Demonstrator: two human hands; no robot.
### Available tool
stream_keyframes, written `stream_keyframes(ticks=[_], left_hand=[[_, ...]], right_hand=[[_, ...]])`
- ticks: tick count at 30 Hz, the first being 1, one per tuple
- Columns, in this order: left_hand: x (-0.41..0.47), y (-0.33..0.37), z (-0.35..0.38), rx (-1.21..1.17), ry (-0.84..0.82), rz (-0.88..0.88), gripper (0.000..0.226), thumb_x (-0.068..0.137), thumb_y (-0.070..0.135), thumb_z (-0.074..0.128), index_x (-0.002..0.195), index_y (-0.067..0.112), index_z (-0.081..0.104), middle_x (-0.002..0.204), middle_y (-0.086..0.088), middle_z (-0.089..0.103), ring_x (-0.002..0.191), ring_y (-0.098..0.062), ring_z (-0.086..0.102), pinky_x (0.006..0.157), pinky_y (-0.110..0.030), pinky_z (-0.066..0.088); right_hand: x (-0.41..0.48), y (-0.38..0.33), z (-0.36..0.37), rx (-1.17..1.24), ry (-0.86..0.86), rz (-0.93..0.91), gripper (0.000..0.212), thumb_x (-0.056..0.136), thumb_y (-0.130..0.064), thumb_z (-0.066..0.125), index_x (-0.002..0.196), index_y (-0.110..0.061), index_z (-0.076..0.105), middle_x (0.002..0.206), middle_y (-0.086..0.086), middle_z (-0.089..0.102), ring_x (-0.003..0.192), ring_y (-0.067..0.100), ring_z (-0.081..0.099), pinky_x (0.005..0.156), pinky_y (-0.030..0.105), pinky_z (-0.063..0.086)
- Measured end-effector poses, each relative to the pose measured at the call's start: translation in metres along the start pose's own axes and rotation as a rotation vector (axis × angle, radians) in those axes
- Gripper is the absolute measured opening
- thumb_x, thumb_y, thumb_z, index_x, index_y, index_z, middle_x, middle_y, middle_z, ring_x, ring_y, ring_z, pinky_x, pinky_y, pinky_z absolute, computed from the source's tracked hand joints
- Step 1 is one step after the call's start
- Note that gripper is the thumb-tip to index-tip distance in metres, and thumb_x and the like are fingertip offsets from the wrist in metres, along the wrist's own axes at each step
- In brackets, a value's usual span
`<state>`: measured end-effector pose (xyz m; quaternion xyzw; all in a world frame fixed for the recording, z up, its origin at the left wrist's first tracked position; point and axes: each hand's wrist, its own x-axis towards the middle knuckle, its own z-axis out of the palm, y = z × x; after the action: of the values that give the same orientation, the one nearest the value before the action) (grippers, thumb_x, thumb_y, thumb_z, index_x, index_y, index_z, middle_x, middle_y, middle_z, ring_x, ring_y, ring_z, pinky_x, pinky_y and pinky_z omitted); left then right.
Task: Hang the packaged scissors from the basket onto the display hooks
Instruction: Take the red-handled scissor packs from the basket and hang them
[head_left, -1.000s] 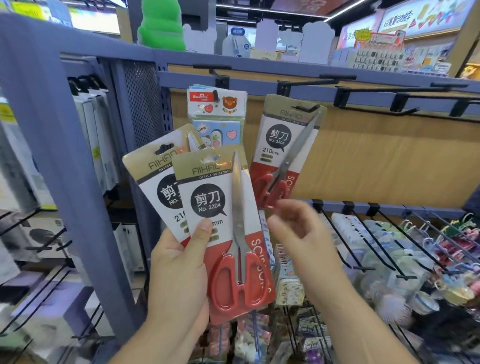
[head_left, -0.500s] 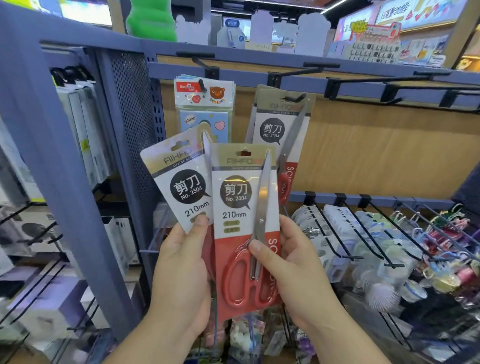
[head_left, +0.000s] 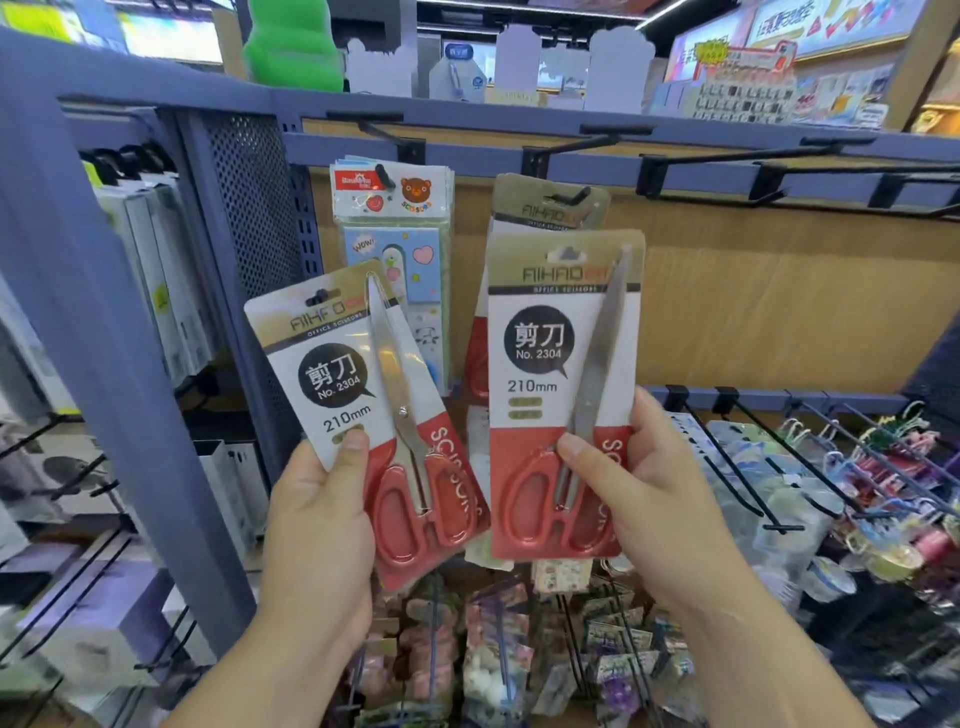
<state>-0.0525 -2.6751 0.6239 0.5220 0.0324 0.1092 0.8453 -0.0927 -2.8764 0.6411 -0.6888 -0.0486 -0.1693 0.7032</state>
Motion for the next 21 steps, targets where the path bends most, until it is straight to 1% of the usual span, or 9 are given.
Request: stream_keyframes(ticks=[3,6,8,10,12,14,16,19,21], left_hand=[[0.003,0.001,-0.001,0.019,-0.007,0.014,0.023,0.110,0.021,0.049,0.115,0.023,0.071,0.107,0.004,0.081,0.095,-0.016,0.079,0.068,-0.026,0.063],[0.006,0.002,-0.001,0.059,-0.020,0.050,0.023,0.111,0.022,0.049,0.116,0.025,0.071,0.107,0.006,0.081,0.096,-0.016,0.079,0.068,-0.026,0.063],[0.008,0.004,-0.001,0.093,-0.029,0.083,0.023,0.111,0.022,0.048,0.115,0.027,0.071,0.106,0.007,0.081,0.095,-0.015,0.079,0.068,-0.027,0.063],[0.008,0.006,-0.002,0.143,-0.043,0.120,0.024,0.111,0.023,0.049,0.113,0.030,0.071,0.106,0.008,0.081,0.095,-0.016,0.079,0.073,-0.034,0.062],[0.008,0.011,-0.001,0.179,-0.071,0.154,0.024,0.110,0.022,0.049,0.112,0.030,0.072,0.107,0.007,0.081,0.096,-0.017,0.079,0.081,-0.042,0.061],[0.009,0.019,0.002,0.216,-0.115,0.183,0.024,0.109,0.021,0.050,0.111,0.029,0.072,0.107,0.004,0.081,0.097,-0.019,0.079,0.085,-0.047,0.061],[0.011,0.029,0.008,0.266,-0.175,0.195,0.023,0.109,0.020,0.052,0.108,0.029,0.073,0.104,0.002,0.081,0.095,-0.022,0.079,0.084,-0.051,0.062],[0.021,0.044,0.024,0.382,-0.304,0.224,0.023,0.108,0.020,0.055,0.102,0.029,0.075,0.098,-0.001,0.082,0.090,-0.025,0.079,0.085,-0.058,0.062],[0.027,0.054,0.038,0.429,-0.398,0.225,0.026,0.109,0.019,0.055,0.100,0.030,0.077,0.099,-0.003,0.082,0.089,-0.027,0.079,0.088,-0.060,0.061]], right_hand=[[0.012,-0.011,-0.003,-0.064,0.024,-0.078,0.031,0.101,-0.008,0.062,0.126,-0.026,0.060,0.114,0.001,0.078,0.100,0.023,0.076,0.081,0.041,0.063],[0.025,-0.019,-0.005,-0.097,0.085,-0.090,0.028,0.101,-0.013,0.064,0.125,-0.027,0.060,0.108,0.002,0.078,0.090,0.021,0.077,0.071,0.034,0.062],[0.032,-0.020,-0.007,-0.116,0.111,-0.080,0.025,0.101,-0.014,0.065,0.122,-0.028,0.061,0.106,0.000,0.078,0.092,0.019,0.077,0.075,0.037,0.062],[0.037,-0.018,-0.008,-0.133,0.121,-0.066,0.021,0.100,-0.017,0.067,0.117,-0.029,0.062,0.103,-0.002,0.078,0.090,0.018,0.077,0.075,0.039,0.060],[0.042,-0.016,-0.010,-0.152,0.120,-0.047,0.018,0.100,-0.019,0.068,0.113,-0.029,0.063,0.100,-0.002,0.078,0.086,0.016,0.077,0.072,0.038,0.060],[0.047,-0.015,-0.013,-0.166,0.119,-0.029,0.017,0.099,-0.020,0.070,0.113,-0.028,0.064,0.101,-0.001,0.079,0.089,0.017,0.077,0.077,0.041,0.063],[0.050,-0.014,-0.018,-0.181,0.127,-0.021,0.017,0.097,-0.020,0.072,0.113,-0.023,0.066,0.100,0.001,0.079,0.089,0.019,0.078,0.078,0.043,0.064],[0.052,-0.010,-0.030,-0.153,0.150,-0.003,0.015,0.095,-0.021,0.074,0.108,-0.015,0.069,0.093,0.006,0.080,0.085,0.024,0.079,0.070,0.040,0.065],[0.050,-0.007,-0.038,-0.153,0.169,0.000,0.015,0.095,-0.022,0.074,0.105,-0.012,0.069,0.091,0.009,0.079,0.082,0.025,0.079,0.066,0.036,0.065]])
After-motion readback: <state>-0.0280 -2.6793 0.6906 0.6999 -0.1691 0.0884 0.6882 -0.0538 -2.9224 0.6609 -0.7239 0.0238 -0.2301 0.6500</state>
